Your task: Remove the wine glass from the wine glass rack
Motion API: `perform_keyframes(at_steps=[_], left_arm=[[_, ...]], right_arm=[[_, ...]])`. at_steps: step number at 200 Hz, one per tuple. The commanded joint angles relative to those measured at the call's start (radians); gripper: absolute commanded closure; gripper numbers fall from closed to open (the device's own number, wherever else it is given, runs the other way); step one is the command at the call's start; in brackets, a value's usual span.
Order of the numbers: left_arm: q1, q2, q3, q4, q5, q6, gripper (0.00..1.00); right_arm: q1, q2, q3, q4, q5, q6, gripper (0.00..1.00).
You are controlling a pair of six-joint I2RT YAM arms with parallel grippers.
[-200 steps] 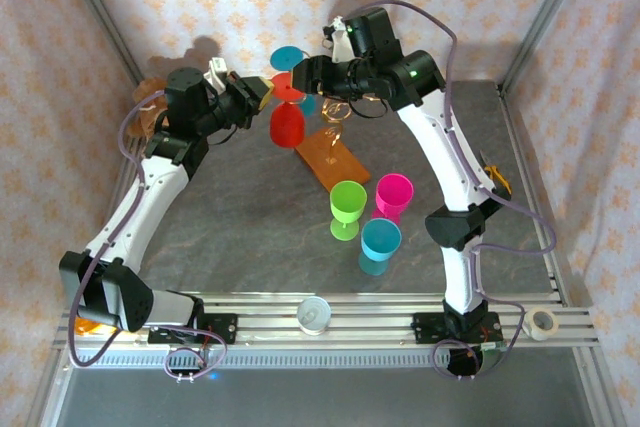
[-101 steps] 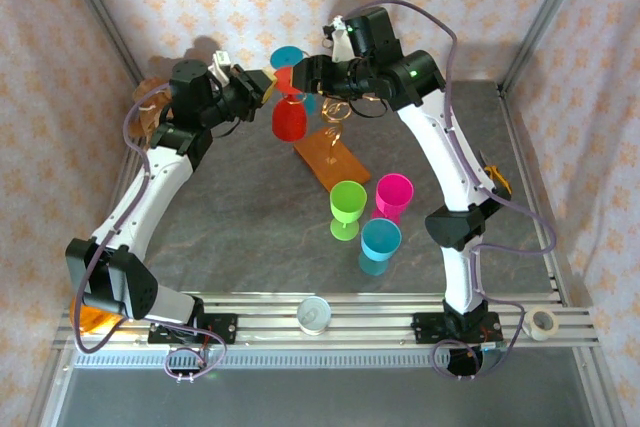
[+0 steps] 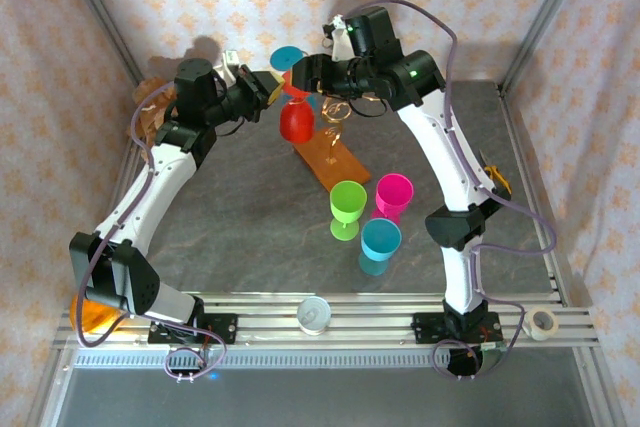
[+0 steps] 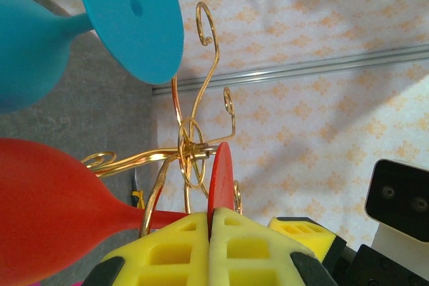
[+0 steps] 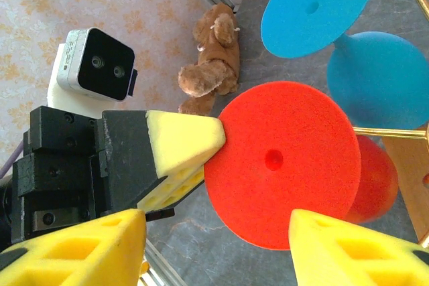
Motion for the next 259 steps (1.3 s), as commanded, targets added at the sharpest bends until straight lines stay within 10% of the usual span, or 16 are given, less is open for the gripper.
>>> perform_keyframes(at_steps=[1,259], left_arm=[[-0.007,-0.008,0.023,0.058,0.051,0.027,1.0],[-0.018,-0.039,-0.062,0.141,0.18,-0.022,1.0]], right_arm=[[-0.005,-0.039,0.006,0.023,0.021,0.002,0.41],[-0.005,-0.045,0.009,0.032,0.027,0.019,0.4]])
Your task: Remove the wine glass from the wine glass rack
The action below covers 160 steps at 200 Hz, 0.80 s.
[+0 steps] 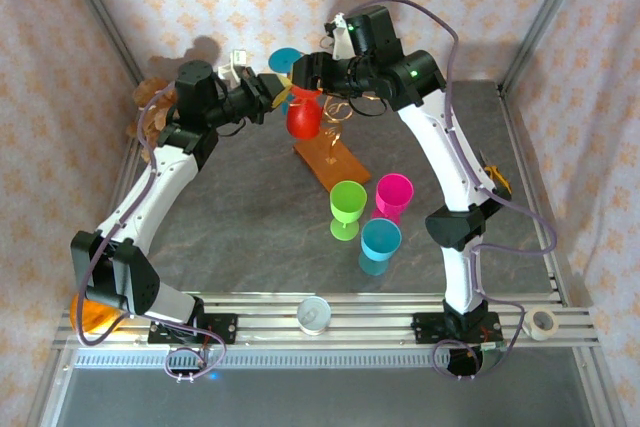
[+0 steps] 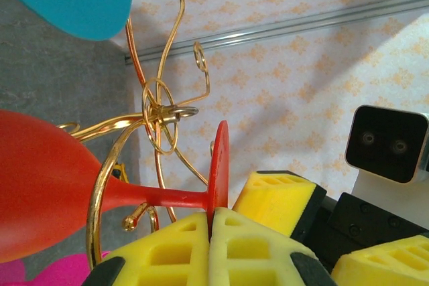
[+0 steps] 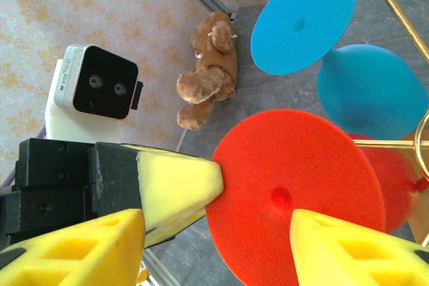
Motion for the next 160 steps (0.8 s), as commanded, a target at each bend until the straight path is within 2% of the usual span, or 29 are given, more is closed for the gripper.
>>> perform_keyframes(at_steps=[1,101,160], left_arm=[[-0.012,-0.039,-0.025,0.044,0.049,-0.01,1.0],[-0.012,-0.117,-0.072,0.018,0.029,0.003,1.0],[-0.012,-0.204,-0.09,-0.111,-0.028,0.09,1.0]], right_arm=[[-0.005,-0.043,0.008,0.021,0.009,0.008,0.4],[-0.006,-0.056,0.005,0.022,0.003,0.009,0.41],[-0.005,-0.092,0.002,0.027,0.003,0.012,0.4]])
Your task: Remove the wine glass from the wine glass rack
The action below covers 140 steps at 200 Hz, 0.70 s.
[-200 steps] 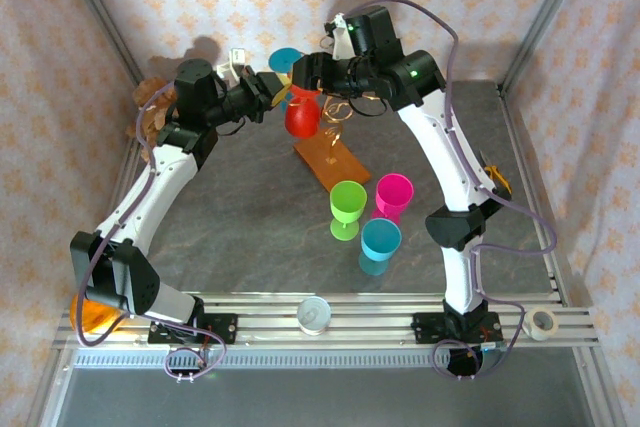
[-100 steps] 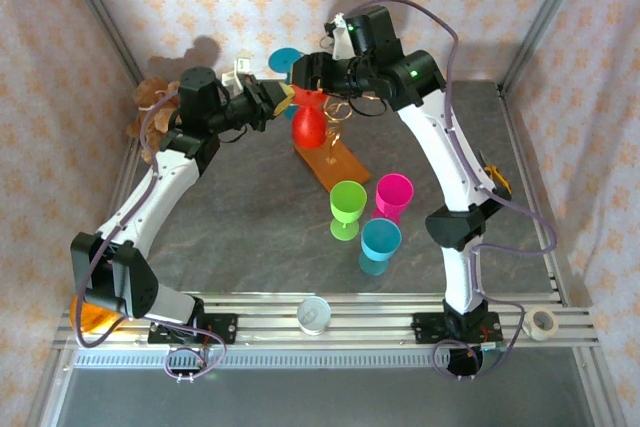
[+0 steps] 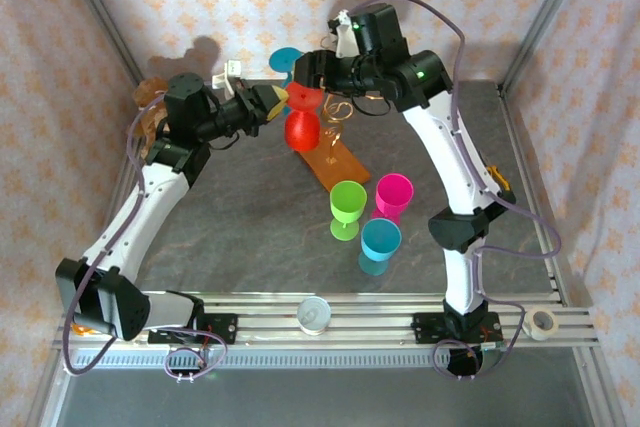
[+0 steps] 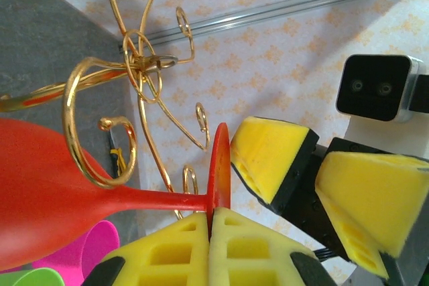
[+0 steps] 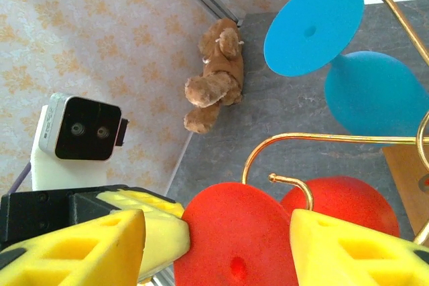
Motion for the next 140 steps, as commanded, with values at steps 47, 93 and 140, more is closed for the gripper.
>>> perform_keyframes(at_steps=[47,93,140], left_arm=[[-0.001,-0.153,-0.035,-0.2,-0.094,0.176,1.0],[-0.001,-0.249,-0.007,-0.482,-0.214,0.399,1.0],[-0.001,-0.309,0.0,-0.646,-0.32,0.529,1.0]], right_arm=[[-0.006,-0.13,-0.044,0.024,0.005,0.019,0.4],[-0.003,-0.275,-0.284,0.086,-0.01,0.008,0.4],[0.069,-0.411,-0.496,0.069,0.113,-0.087,0.4]])
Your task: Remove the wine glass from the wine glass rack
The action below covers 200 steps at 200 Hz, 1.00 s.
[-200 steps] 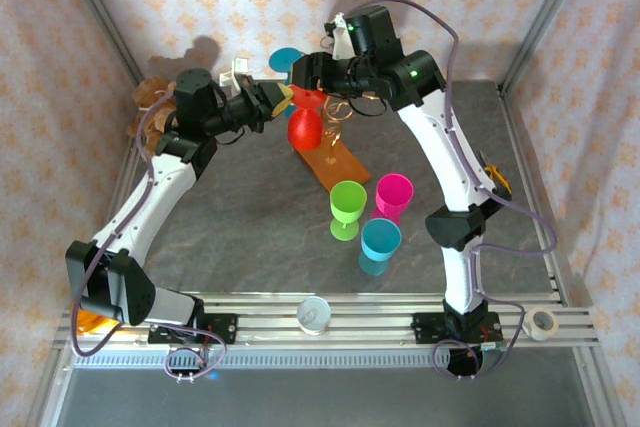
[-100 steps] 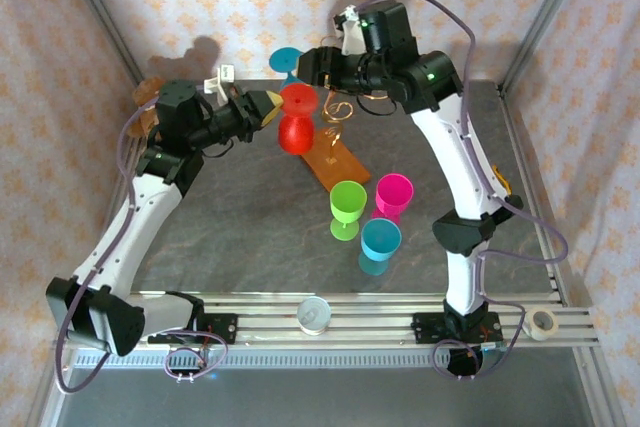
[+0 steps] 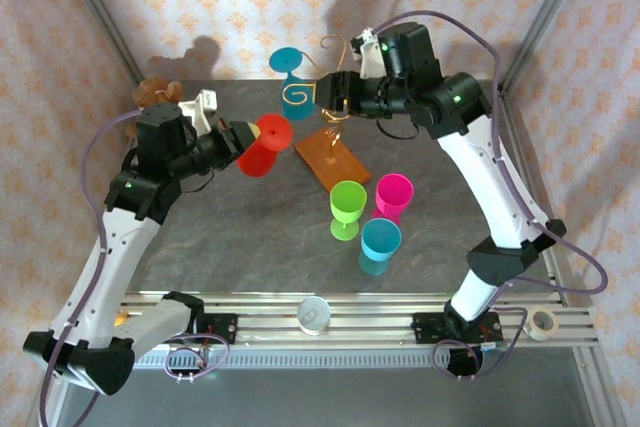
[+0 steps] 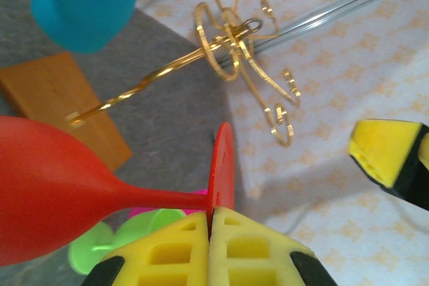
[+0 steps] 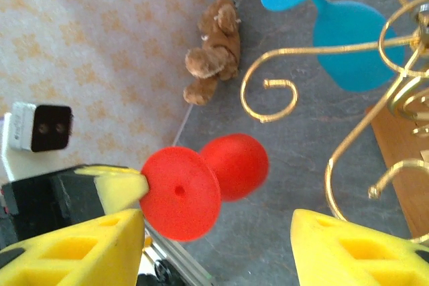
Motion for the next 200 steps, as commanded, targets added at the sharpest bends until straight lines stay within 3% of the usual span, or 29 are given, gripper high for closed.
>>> perform_keyframes(at_steps=[1,68,144,200], left_arm=[[-0.001,-0.031,0.028,-0.12,-0.087,0.127,1.0],[-0.001,-0.024,0.038,-0.262,-0.207,0.306,1.0],[-0.024,0.014,0.13,-0.422,-0.413,0.515,1.0],[-0.045,0.037,0.1,-0.425,-0.505,0.634,1.0]], right_arm=[[0.042,-0.083,-0.085,0.018,0.086,-0.061,0.41],[0.069,-0.34,-0.476,0.162,0.174,-0.048,0.4],[0.076,-0.467,-0.703,0.254,0.201,-0.021,0.4],[0.076,-0.512,-0.778,0.282,0.239,-0.005,0.41]])
